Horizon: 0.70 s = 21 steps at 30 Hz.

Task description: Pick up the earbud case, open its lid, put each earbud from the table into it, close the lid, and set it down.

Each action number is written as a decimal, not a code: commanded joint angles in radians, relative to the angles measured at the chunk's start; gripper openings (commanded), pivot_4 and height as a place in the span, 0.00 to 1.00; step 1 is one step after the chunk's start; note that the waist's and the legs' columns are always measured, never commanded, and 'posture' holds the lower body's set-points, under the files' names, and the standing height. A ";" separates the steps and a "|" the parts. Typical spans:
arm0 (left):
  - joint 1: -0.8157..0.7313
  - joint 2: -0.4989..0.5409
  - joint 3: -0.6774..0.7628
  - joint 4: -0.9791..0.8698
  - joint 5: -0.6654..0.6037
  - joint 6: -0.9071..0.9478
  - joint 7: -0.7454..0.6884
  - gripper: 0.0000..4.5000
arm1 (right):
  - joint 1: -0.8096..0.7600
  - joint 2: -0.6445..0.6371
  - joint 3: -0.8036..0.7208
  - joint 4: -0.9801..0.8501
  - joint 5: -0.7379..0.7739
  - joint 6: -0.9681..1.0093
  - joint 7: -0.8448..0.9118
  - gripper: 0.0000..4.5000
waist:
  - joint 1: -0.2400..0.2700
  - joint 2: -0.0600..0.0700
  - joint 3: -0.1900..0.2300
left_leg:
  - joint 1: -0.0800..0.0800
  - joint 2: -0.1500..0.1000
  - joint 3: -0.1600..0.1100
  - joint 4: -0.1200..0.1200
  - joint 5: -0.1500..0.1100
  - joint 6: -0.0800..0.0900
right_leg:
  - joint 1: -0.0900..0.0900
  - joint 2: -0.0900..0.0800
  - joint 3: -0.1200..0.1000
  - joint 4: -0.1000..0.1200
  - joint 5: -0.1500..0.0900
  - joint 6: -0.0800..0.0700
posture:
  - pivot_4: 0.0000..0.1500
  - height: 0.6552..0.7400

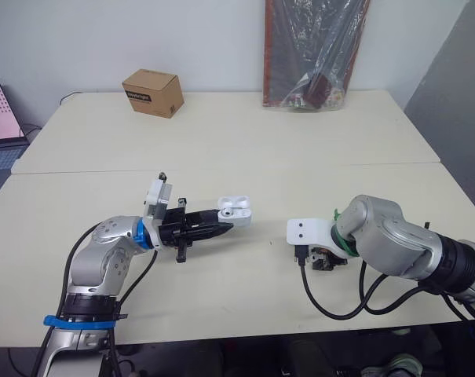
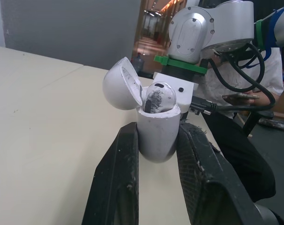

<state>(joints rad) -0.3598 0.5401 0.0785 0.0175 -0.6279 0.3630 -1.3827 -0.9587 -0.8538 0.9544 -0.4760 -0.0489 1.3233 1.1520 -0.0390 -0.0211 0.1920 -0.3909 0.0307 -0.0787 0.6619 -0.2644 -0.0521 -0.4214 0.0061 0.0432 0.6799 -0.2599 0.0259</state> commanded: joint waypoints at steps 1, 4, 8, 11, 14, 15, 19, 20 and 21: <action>-0.009 0.000 0.006 -0.018 -0.012 -0.013 0.008 0.18 | -0.023 -0.003 0.015 -0.022 0.019 0.009 -0.019 0.49 | 0.000 0.000 0.000 | 0.000 0.000 0.000 0.000 0.000 0.000 | 0.000 0.000 0.000 0.000 0.000 0.000 | 1.00 1.00; -0.007 0.000 0.005 -0.021 -0.012 -0.012 0.010 0.18 | -0.028 -0.005 0.025 -0.020 0.024 0.009 -0.028 0.49 | 0.000 0.000 0.000 | 0.000 0.000 0.000 0.000 0.000 0.000 | 0.000 0.000 0.000 0.000 0.000 0.000 | 1.00 1.00; -0.007 0.002 0.005 -0.020 -0.011 -0.013 0.014 0.18 | -0.037 -0.005 0.040 -0.018 0.034 0.008 -0.038 0.49 | 0.000 0.000 0.000 | 0.000 0.000 0.000 0.000 0.000 0.000 | 0.000 0.000 0.000 0.000 0.000 0.001 | 1.00 1.00; -0.007 0.003 0.004 -0.019 -0.011 -0.014 0.015 0.18 | -0.041 -0.007 0.048 -0.017 0.041 0.007 -0.045 0.28 | 0.000 0.000 0.000 | 0.000 0.000 0.000 0.000 0.000 0.000 | 0.000 0.000 0.000 0.000 -0.002 0.003 | 1.00 1.00; -0.003 0.004 0.004 -0.022 -0.011 -0.015 0.016 0.18 | -0.041 -0.007 0.052 -0.023 0.045 0.011 -0.051 0.08 | 0.000 0.000 0.000 | 0.000 0.000 0.000 0.000 0.000 0.000 | 0.000 0.000 0.000 0.000 -0.002 0.003 | 1.00 1.00; -0.002 0.004 0.004 -0.023 -0.011 -0.015 0.016 0.18 | -0.041 -0.007 0.053 -0.024 0.046 0.011 -0.054 0.08 | 0.000 0.000 0.000 | 0.000 0.000 0.000 0.000 0.000 0.000 | 0.000 0.000 0.000 0.000 -0.002 0.003 | 1.00 1.00; -0.005 0.005 0.004 -0.018 -0.010 -0.017 0.015 0.18 | -0.036 -0.010 0.057 -0.029 0.050 0.013 -0.060 0.08 | 0.000 0.000 0.000 | 0.000 0.000 0.000 0.000 0.000 0.000 | 0.000 0.000 0.000 0.000 -0.002 0.003 | 1.00 1.00; -0.006 0.004 0.004 -0.016 -0.009 -0.018 0.014 0.18 | -0.035 -0.013 0.056 -0.031 0.051 0.014 -0.061 0.08 | 0.000 0.000 0.000 | 0.001 0.000 0.000 0.000 0.000 0.000 | 0.000 0.000 0.000 0.000 -0.002 0.003 | 1.00 1.00; -0.007 0.004 0.005 -0.014 -0.008 -0.020 0.014 0.18 | -0.035 -0.016 0.050 -0.034 0.052 0.016 -0.063 0.08 | 0.000 0.000 0.000 | 0.001 0.000 0.000 0.000 0.000 0.000 | 0.000 0.000 0.000 0.000 -0.002 0.003 | 1.00 1.00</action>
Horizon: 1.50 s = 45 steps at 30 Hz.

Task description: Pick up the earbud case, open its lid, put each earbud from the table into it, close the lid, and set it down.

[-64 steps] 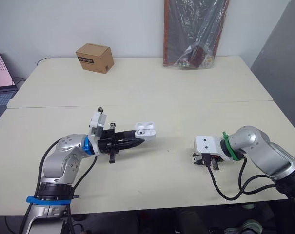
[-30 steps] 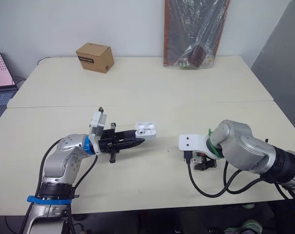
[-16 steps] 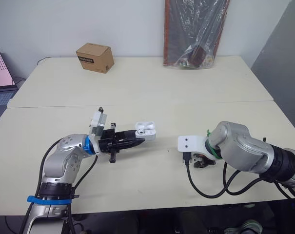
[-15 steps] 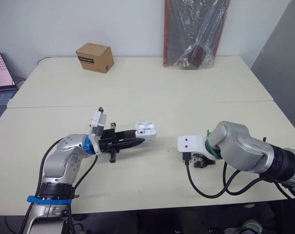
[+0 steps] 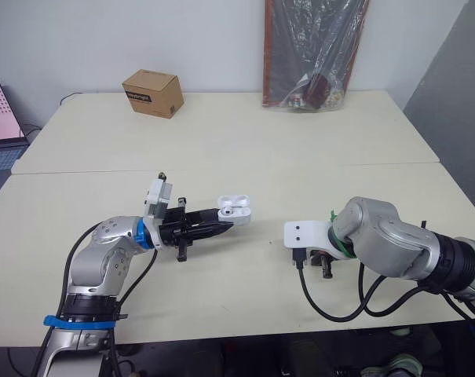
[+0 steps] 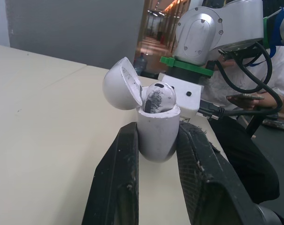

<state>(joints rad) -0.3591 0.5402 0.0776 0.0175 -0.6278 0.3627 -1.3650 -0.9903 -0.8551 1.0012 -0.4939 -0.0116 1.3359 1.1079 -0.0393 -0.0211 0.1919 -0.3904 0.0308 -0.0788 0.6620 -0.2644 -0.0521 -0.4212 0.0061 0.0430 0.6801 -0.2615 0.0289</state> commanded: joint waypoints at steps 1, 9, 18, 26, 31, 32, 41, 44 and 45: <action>-0.010 0.003 0.006 -0.009 -0.007 -0.022 -0.004 0.18 | -0.002 -0.019 -0.007 -0.019 0.017 0.002 -0.020 0.08 | 0.000 0.000 0.000 | 0.000 0.000 0.000 0.000 0.000 0.000 | 0.000 0.000 0.000 0.000 0.000 0.000 | 1.00 1.00; -0.067 -0.011 0.013 0.088 0.013 -0.076 -0.003 0.18 | 0.081 -0.047 -0.281 -0.082 0.096 -0.009 -0.078 0.08 | 0.004 0.000 0.000 | -0.001 0.000 0.000 0.000 0.000 0.000 | -0.001 0.000 0.000 0.000 0.000 0.000 | 1.00 1.00; -0.127 -0.033 0.008 0.220 0.055 -0.166 -0.015 0.18 | 0.332 0.213 -0.720 -0.102 0.213 -0.125 -0.265 0.08 | 0.005 0.000 0.000 | -0.001 0.000 0.000 0.000 0.000 0.000 | 0.000 0.000 0.000 0.000 0.002 -0.003 | 1.00 1.00; -0.159 -0.037 -0.005 0.255 0.068 -0.171 -0.038 0.18 | 0.413 0.514 -0.918 -0.170 0.325 -0.239 -0.432 0.08 | 0.005 0.000 0.000 | -0.001 0.000 0.000 -0.001 0.000 0.000 | 0.000 0.000 0.000 0.000 0.002 -0.004 | 1.00 1.00; -0.208 -0.043 -0.010 0.309 0.085 -0.180 -0.060 0.18 | 0.384 0.606 -0.938 -0.162 0.363 -0.260 -0.504 0.08 | 0.006 0.000 0.000 | -0.001 0.000 -0.001 -0.001 0.000 0.000 | 0.000 0.001 -0.001 0.001 0.002 -0.004 | 1.00 1.00; -0.216 -0.043 -0.010 0.318 0.086 -0.181 -0.063 0.18 | 0.375 0.614 -0.939 -0.157 0.372 -0.253 -0.517 0.08 | 0.006 0.000 0.000 | -0.001 0.000 -0.001 0.000 0.000 0.000 | 0.000 0.001 0.000 0.000 0.003 -0.004 | 1.00 1.00; -0.274 -0.053 -0.016 0.364 0.097 -0.182 -0.086 0.18 | 0.283 0.704 -0.952 -0.100 0.427 -0.221 -0.630 0.08 | 0.005 0.000 0.000 | -0.001 0.000 -0.001 -0.001 0.000 0.000 | 0.000 0.001 0.000 0.000 0.003 -0.005 | 1.00 1.00; -0.284 -0.059 -0.016 0.363 0.091 -0.173 -0.087 0.18 | 0.273 0.712 -0.932 -0.080 0.426 -0.238 -0.660 0.08 | 0.005 0.000 0.000 | -0.002 0.000 -0.001 -0.001 0.000 0.000 | -0.001 0.001 0.000 0.000 0.003 -0.005 | 1.00 1.00; -0.287 -0.060 -0.014 0.363 0.090 -0.171 -0.088 0.18 | 0.273 0.711 -0.925 -0.074 0.424 -0.245 -0.667 0.08 | 0.005 0.000 0.000 | -0.002 0.000 -0.001 -0.001 0.000 0.000 | -0.001 0.001 -0.001 0.000 0.003 -0.005 | 1.00 1.00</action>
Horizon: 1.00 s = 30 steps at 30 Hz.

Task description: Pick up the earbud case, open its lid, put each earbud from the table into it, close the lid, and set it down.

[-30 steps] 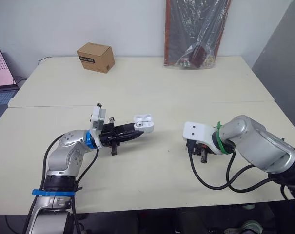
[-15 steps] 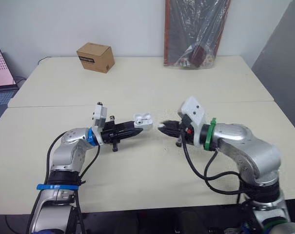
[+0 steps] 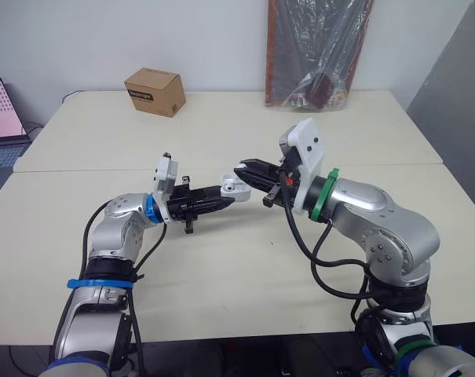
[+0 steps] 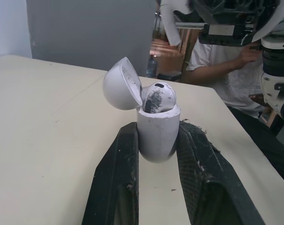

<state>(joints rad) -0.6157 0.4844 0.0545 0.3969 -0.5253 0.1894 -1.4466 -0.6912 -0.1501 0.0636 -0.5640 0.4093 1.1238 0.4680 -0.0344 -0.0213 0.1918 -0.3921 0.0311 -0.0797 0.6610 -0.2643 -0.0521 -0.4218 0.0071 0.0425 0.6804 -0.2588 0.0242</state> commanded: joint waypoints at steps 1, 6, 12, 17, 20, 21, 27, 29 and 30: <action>-0.033 -0.005 0.010 -0.016 -0.014 0.005 -0.007 0.18 | -0.024 0.003 0.020 0.001 0.002 -0.037 -0.032 0.08 | 0.000 0.000 0.000 | 0.000 0.000 0.000 0.000 0.000 0.000 | 0.000 0.000 0.000 0.000 0.000 0.000 | 1.00 1.00; -0.036 -0.004 0.017 -0.018 -0.019 0.012 -0.008 0.18 | -0.011 -0.017 0.044 0.010 0.007 -0.049 -0.044 0.08 | -0.001 0.000 0.000 | 0.000 0.000 0.000 0.000 0.000 0.000 | 0.000 0.000 0.000 0.000 0.000 0.000 | 1.00 1.00; -0.034 -0.001 0.026 -0.025 -0.026 0.021 -0.006 0.18 | -0.006 -0.029 0.051 0.010 0.016 -0.050 -0.053 0.08 | -0.001 0.000 0.000 | 0.000 0.000 0.000 0.000 0.000 0.000 | 0.000 0.000 0.000 0.000 0.000 0.000 | 1.00 1.00; -0.035 0.001 0.034 -0.029 -0.033 0.029 -0.003 0.18 | 0.004 -0.047 0.064 0.014 0.012 -0.058 -0.059 0.08 | -0.001 0.000 0.000 | 0.000 0.000 0.000 0.000 0.000 0.000 | 0.000 0.000 0.000 0.000 0.000 0.000 | 1.00 1.00; -0.039 -0.001 0.039 -0.035 -0.038 0.036 0.001 0.18 | 0.010 -0.056 0.072 0.020 0.005 -0.060 -0.066 0.08 | -0.001 0.000 0.000 | 0.000 0.000 0.000 0.000 0.000 0.000 | 0.000 0.000 0.000 0.000 0.000 0.000 | 1.00 1.00; -0.041 -0.001 0.040 -0.036 -0.039 0.038 0.002 0.18 | 0.011 -0.057 0.073 0.022 0.005 -0.061 -0.070 0.08 | -0.001 0.000 0.000 | 0.000 0.000 0.000 0.000 0.000 0.000 | 0.000 0.000 0.000 0.000 0.000 0.000 | 1.00 1.00; -0.046 -0.001 0.043 -0.042 -0.045 0.047 0.004 0.18 | 0.012 -0.062 0.087 0.032 0.003 -0.074 -0.080 0.08 | -0.001 0.000 0.000 | 0.000 0.000 0.000 0.000 0.000 0.000 | 0.000 0.000 0.000 0.000 0.000 0.000 | 1.00 1.00; -0.046 -0.004 0.043 -0.048 -0.050 0.050 0.007 0.18 | 0.009 -0.060 0.093 0.040 -0.005 -0.086 -0.089 0.08 | -0.001 0.000 0.000 | 0.000 0.000 0.000 0.000 0.000 0.000 | 0.000 0.000 0.000 0.000 0.000 0.000 | 1.00 1.00; -0.046 -0.006 0.044 -0.051 -0.053 0.053 0.010 0.18 | 0.007 -0.060 0.098 0.045 -0.013 -0.095 -0.096 0.08 | -0.001 0.000 0.000 | 0.000 0.000 0.000 0.000 0.000 0.000 | 0.000 0.000 0.000 0.000 0.000 0.000 | 1.00 1.00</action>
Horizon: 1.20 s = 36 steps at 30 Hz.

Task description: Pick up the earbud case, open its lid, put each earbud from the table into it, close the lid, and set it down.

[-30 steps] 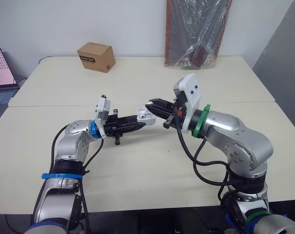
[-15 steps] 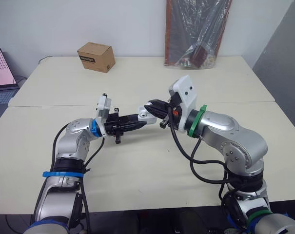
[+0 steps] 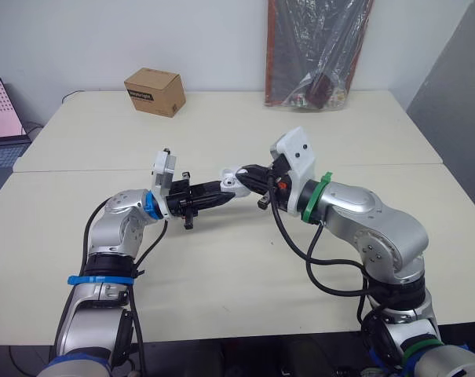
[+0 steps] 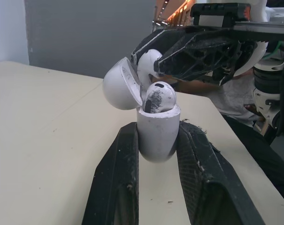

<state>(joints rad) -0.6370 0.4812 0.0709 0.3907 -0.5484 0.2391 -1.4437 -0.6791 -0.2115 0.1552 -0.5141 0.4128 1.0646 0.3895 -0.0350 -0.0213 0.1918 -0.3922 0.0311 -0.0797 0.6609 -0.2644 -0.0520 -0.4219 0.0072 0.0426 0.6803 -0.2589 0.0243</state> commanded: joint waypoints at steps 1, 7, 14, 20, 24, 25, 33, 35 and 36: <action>-0.025 -0.005 0.028 -0.048 -0.031 0.004 0.009 0.18 | -0.006 0.000 0.013 -0.002 -0.024 -0.043 -0.023 0.08 | 0.000 0.000 0.000 | 0.000 0.000 0.000 0.000 0.000 0.000 | 0.000 0.000 0.000 0.000 0.000 0.000 | 1.00 1.00; -0.026 -0.016 0.041 -0.063 -0.044 0.022 0.032 0.18 | 0.004 -0.043 0.061 -0.013 -0.065 -0.084 -0.021 0.08 | 0.000 0.000 0.000 | 0.000 0.000 0.000 0.000 0.000 0.000 | 0.000 0.000 0.000 0.000 0.000 0.000 | 1.00 1.00; -0.032 -0.023 0.049 -0.069 -0.048 0.031 0.042 0.18 | 0.006 -0.085 0.107 -0.023 -0.097 -0.131 -0.009 0.08 | 0.000 0.000 0.000 | 0.000 0.000 0.000 0.000 0.000 0.000 | 0.000 0.000 0.000 0.000 0.000 0.000 | 1.00 1.00; -0.019 -0.020 0.046 -0.080 -0.041 0.032 0.038 0.18 | 0.014 -0.090 0.097 -0.014 -0.075 -0.154 0.017 0.24 | 0.001 0.000 0.000 | 0.000 0.000 0.000 0.000 0.000 0.000 | 0.000 0.000 0.000 0.000 0.000 0.000 | 1.00 1.00; -0.010 -0.017 0.045 -0.087 -0.040 0.033 0.038 0.18 | 0.017 -0.082 0.070 -0.017 -0.074 -0.175 0.016 0.55 | 0.001 0.000 0.000 | 0.000 0.000 0.000 0.000 0.000 0.000 | 0.000 0.000 0.000 0.000 0.000 0.000 | 1.00 1.00; -0.009 -0.016 0.045 -0.088 -0.039 0.034 0.038 0.18 | 0.017 -0.081 0.062 -0.018 -0.072 -0.182 0.019 0.62 | 0.001 0.000 0.000 | 0.000 0.000 0.000 0.000 0.000 0.000 | 0.000 0.000 0.000 0.000 0.000 0.000 | 1.00 1.00; 0.001 -0.008 0.045 -0.095 -0.037 0.037 0.033 0.18 | 0.022 -0.089 -0.002 -0.032 -0.026 -0.247 0.078 0.62 | 0.001 0.000 0.000 | 0.000 0.000 0.000 0.000 0.000 0.000 | 0.000 0.000 0.000 -0.001 0.000 0.000 | 1.00 1.00; 0.006 -0.003 0.044 -0.098 -0.038 0.038 0.029 0.18 | 0.029 -0.100 -0.078 -0.074 0.094 -0.224 0.149 0.62 | 0.001 0.000 0.000 | 0.000 0.000 0.000 0.000 0.000 0.000 | 0.000 0.000 0.000 -0.001 0.000 0.000 | 1.00 1.00; 0.009 0.000 0.043 -0.099 -0.038 0.038 0.027 0.18 | 0.034 -0.112 -0.105 -0.095 0.143 -0.215 0.180 0.62 | 0.001 0.000 0.000 | -0.001 0.000 0.000 0.000 0.000 0.000 | 0.000 0.000 0.000 -0.001 0.000 0.000 | 1.00 1.00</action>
<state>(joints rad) -0.6308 0.4665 0.0946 0.3238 -0.5685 0.2800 -1.4078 -0.6426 -0.3101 0.1164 -0.5345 0.4686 0.8551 0.5169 -0.0337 -0.0213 0.1918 -0.3931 0.0311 -0.0798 0.6608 -0.2644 -0.0520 -0.4221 0.0071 0.0425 0.6796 -0.2589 0.0244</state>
